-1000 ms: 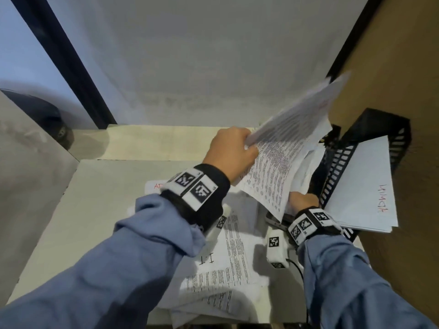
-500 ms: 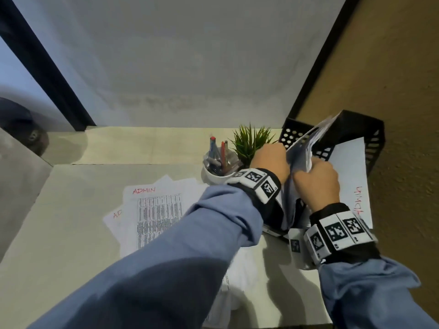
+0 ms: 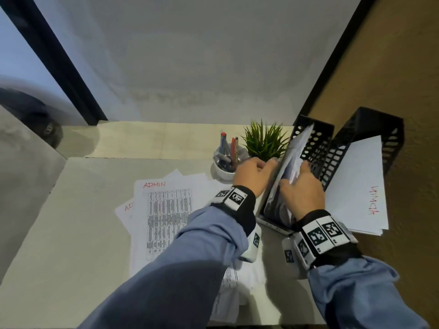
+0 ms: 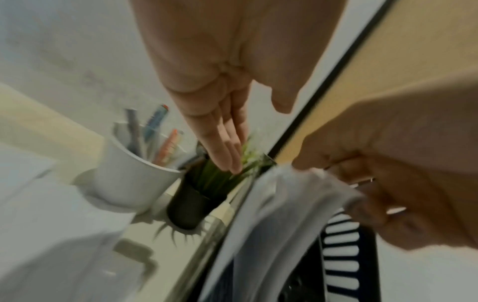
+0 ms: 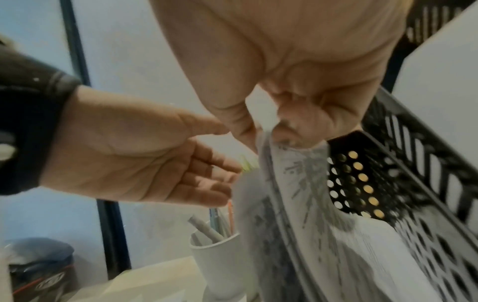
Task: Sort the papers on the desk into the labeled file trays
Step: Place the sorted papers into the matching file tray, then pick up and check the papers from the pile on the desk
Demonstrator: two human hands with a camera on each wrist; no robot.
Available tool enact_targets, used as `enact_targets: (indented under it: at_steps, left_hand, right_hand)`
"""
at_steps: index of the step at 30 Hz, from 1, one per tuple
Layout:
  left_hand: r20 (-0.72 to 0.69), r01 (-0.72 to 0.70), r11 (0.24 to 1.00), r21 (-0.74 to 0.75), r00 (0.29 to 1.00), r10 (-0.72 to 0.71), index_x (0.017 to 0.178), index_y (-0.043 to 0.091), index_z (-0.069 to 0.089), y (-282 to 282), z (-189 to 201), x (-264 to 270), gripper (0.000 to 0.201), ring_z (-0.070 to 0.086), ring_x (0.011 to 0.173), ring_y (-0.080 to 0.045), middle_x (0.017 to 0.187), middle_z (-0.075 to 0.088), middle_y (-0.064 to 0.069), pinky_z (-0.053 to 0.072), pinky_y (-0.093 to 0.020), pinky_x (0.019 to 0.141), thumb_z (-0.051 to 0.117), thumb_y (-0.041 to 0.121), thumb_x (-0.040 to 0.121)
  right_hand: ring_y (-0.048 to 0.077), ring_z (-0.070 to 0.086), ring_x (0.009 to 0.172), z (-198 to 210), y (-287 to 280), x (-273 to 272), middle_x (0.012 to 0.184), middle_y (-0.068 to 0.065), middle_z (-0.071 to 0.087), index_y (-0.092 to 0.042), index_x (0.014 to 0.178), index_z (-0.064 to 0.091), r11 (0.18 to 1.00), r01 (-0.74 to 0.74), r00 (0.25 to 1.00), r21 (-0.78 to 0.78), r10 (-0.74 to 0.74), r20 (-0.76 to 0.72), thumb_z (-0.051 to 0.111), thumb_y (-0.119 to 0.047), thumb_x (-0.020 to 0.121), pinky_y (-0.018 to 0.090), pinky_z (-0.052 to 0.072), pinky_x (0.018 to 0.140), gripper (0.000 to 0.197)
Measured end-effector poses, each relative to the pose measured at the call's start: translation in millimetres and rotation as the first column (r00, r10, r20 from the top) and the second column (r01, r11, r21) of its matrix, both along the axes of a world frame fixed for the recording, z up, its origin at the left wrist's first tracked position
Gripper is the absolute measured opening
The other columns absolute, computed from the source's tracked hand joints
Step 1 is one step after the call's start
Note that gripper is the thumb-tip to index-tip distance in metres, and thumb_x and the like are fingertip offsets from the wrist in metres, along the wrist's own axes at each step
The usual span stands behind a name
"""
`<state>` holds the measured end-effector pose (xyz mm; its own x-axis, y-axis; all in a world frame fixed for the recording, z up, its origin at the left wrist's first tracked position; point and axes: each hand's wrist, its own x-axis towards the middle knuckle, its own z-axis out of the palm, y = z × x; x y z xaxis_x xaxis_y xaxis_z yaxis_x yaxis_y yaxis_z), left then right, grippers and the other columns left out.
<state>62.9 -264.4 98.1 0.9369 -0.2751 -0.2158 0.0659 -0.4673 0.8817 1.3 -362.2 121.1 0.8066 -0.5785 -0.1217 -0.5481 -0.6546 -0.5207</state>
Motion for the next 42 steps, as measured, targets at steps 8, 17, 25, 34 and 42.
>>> enact_targets:
  at_steps: [8,17,25,34,42]
  left_hand:
    - [-0.073,-0.376,0.827,0.417,0.893,0.443,0.121,0.005,0.051,156,-84,-35,0.038,0.052,0.112,-0.031,0.128,0.047,-0.015,0.044,-0.037,0.096,0.057,0.018,0.086]
    - [-0.135,-0.339,0.686,0.644,0.832,0.539,0.126,0.006,0.035,225,-121,-76,0.066,0.043,0.117,-0.034,0.128,0.042,-0.016,0.047,-0.045,0.092,0.073,0.030,0.077]
    - [-0.017,-0.498,0.724,0.477,0.818,0.575,0.112,0.007,0.053,248,-126,-84,0.028,0.057,0.099,-0.032,0.114,0.058,-0.013,0.046,-0.035,0.077,0.059,0.008,0.085]
    - [-0.074,-0.568,0.819,0.085,0.816,0.574,0.082,0.016,0.074,266,-136,-96,0.035,0.060,0.076,-0.027,0.085,0.068,-0.008,0.045,-0.027,0.072,0.047,-0.006,0.085]
    - [-0.095,-0.557,0.827,0.074,0.822,0.561,0.072,0.014,0.060,266,-129,-88,0.017,0.050,0.057,-0.014,0.063,0.058,0.003,0.038,-0.024,0.055,0.073,0.025,0.074]
  right_hand:
    - [0.025,0.058,0.099,-36,85,-23,0.111,0.010,0.063,-0.017,0.126,0.051,0.945,-0.320,0.946,0.065,0.315,0.078,0.051,-0.027,0.089,0.031,0.045,0.082,0.039]
    - [0.012,0.033,0.055,-123,130,-49,0.065,-0.001,0.038,-0.013,0.069,0.040,0.895,-0.114,0.926,0.431,0.253,-0.281,0.061,-0.016,0.080,0.025,0.027,0.054,0.024]
    - [0.017,0.043,0.058,-136,140,-48,0.058,-0.002,0.042,-0.017,0.062,0.048,0.836,-0.018,0.934,0.549,0.210,-0.288,0.064,0.002,0.074,0.019,0.036,0.057,0.027]
    - [0.020,0.043,0.045,-130,125,-43,0.056,0.013,0.049,-0.006,0.064,0.051,0.712,0.098,0.967,0.695,0.097,-0.236,0.076,0.004,0.062,0.027,0.039,0.048,0.027]
    - [0.023,0.045,0.054,-126,112,-32,0.055,0.013,0.050,-0.004,0.053,0.053,0.671,0.153,0.988,0.725,-0.084,-0.131,0.063,0.017,0.054,0.032,0.039,0.053,0.023]
